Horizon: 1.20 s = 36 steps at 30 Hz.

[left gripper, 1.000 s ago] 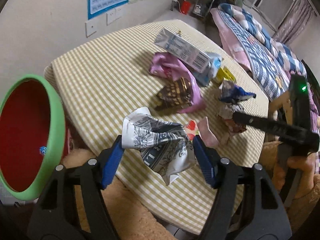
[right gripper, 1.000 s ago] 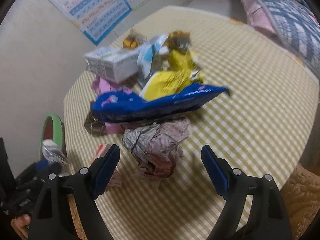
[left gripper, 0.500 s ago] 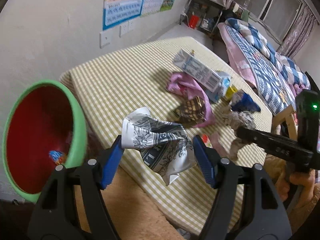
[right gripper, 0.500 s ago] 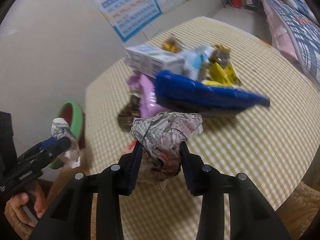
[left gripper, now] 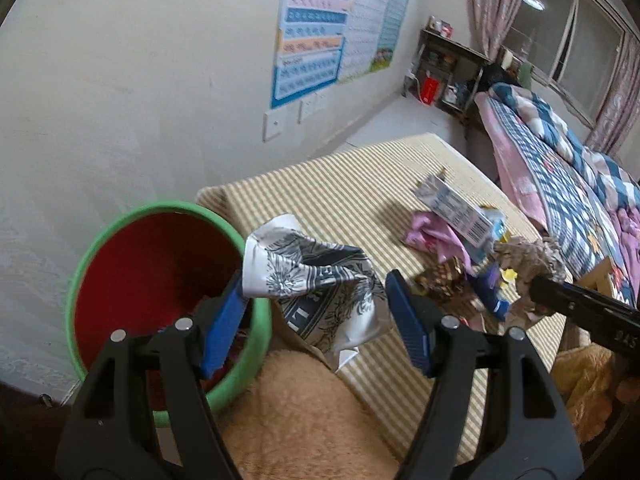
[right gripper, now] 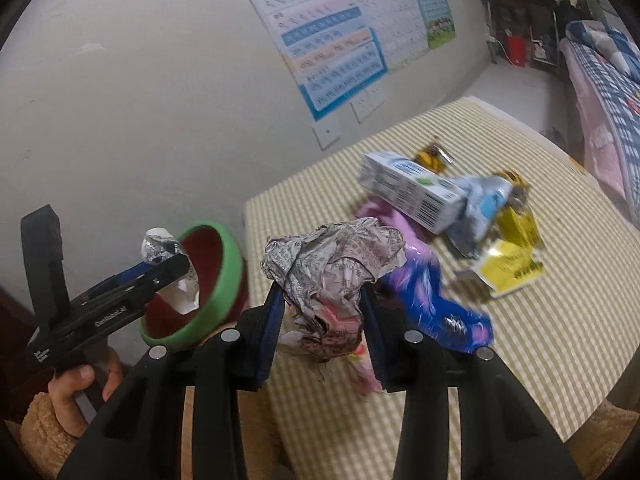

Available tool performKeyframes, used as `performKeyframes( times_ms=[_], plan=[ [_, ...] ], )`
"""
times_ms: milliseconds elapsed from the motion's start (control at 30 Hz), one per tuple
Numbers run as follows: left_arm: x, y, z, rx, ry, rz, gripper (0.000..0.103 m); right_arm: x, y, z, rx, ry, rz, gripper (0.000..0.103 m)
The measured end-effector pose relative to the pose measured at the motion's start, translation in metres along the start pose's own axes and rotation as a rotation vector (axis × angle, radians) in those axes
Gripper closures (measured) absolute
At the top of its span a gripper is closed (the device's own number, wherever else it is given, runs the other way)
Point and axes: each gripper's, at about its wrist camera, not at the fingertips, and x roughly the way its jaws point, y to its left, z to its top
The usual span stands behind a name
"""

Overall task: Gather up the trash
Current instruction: 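Move the left tool over the bin and release the white paper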

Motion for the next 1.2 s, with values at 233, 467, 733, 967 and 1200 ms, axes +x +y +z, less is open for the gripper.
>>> performKeyframes(
  times_ms=[233, 467, 733, 967, 1200],
  plan=[
    [-0.008, 0.023, 0.005, -0.026, -0.037, 0.052, 0.035, 0.014, 0.023, 0.011, -0.035, 0.011, 0.021, 0.064],
    [-0.013, 0.045, 0.005, -0.051, -0.057, 0.098, 0.035, 0.032, 0.047, 0.015, -0.081, 0.031, 0.044, 0.064],
    [-0.011, 0.065, 0.001, -0.072, -0.059, 0.145, 0.035, 0.053, 0.073, 0.021, -0.131, 0.056, 0.068, 0.063],
    [-0.009, 0.085, -0.003, -0.091, -0.051, 0.184, 0.035, 0.074, 0.094, 0.022, -0.169, 0.086, 0.093, 0.063],
    [-0.005, 0.103, -0.008, -0.122, -0.027, 0.208, 0.035, 0.094, 0.110, 0.023, -0.187, 0.121, 0.115, 0.063]
  ],
)
